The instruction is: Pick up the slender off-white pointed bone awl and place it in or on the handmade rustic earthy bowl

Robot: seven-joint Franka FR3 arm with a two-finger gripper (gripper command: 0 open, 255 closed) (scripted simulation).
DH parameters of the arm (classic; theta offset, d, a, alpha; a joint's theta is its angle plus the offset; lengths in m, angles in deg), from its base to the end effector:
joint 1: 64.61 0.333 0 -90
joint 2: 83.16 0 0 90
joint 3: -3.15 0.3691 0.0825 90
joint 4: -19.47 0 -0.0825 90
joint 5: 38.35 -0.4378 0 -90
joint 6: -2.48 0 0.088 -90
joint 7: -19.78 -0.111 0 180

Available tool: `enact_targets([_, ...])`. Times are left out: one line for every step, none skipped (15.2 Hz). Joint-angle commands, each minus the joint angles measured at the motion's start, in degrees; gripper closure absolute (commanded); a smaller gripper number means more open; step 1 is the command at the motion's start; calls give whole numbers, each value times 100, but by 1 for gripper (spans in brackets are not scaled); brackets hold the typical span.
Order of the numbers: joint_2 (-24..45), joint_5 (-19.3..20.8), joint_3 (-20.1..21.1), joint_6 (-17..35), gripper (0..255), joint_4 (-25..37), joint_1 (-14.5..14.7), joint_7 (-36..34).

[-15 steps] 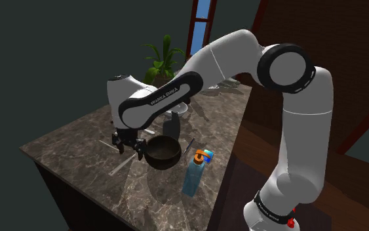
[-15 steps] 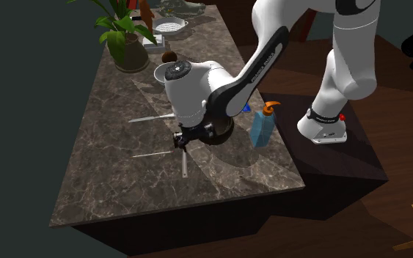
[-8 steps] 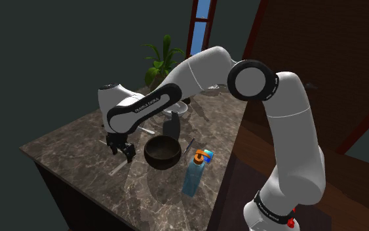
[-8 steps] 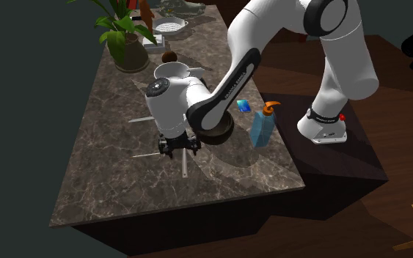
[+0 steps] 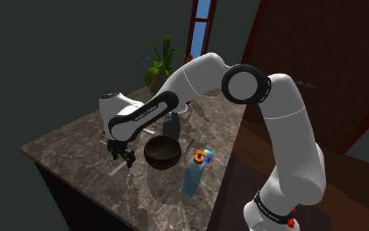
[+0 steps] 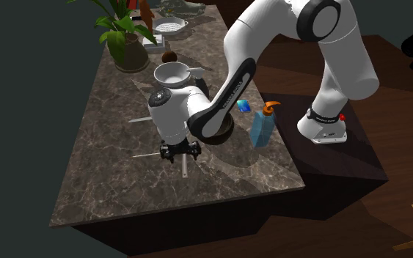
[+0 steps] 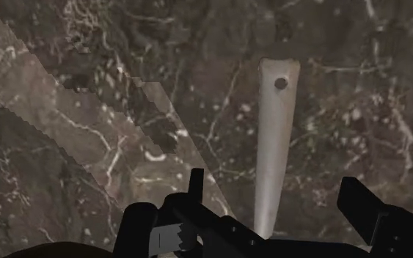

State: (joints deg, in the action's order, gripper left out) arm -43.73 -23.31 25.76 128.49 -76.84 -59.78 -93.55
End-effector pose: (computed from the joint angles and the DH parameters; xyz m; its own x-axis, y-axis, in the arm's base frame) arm 0.6725 0.3017 0.2161 0.1697 -0.9855 -0.0080 -0.9787 -0.1695 0.1162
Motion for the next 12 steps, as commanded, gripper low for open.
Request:
enact_targets([14,5,-5,12,0,4,2,-1])
enact_targets([14,5,-5,12,0,5,2,-1])
enact_targets([14,5,-5,12,0,5,2,-1])
enact_targets([14,5,-5,12,0,5,2,-1])
enact_targets([14,5,-4,11,0,5,2,-1])
enact_targets([14,5,-4,11,255,5,2,-1])
enact_targets([14,5,-4,11,255,5,2,-1])
enact_targets([15,4,-4,4,255,13,5,-1])
enact_targets([20,5,-5,2,255,20,6,-1])
enact_targets([14,5,-4,7,255,9,2,1])
enact_targets([38,11,-10,10,255,30,9,-1])
enact_targets([36,11,-10,14,255,24,7,0])
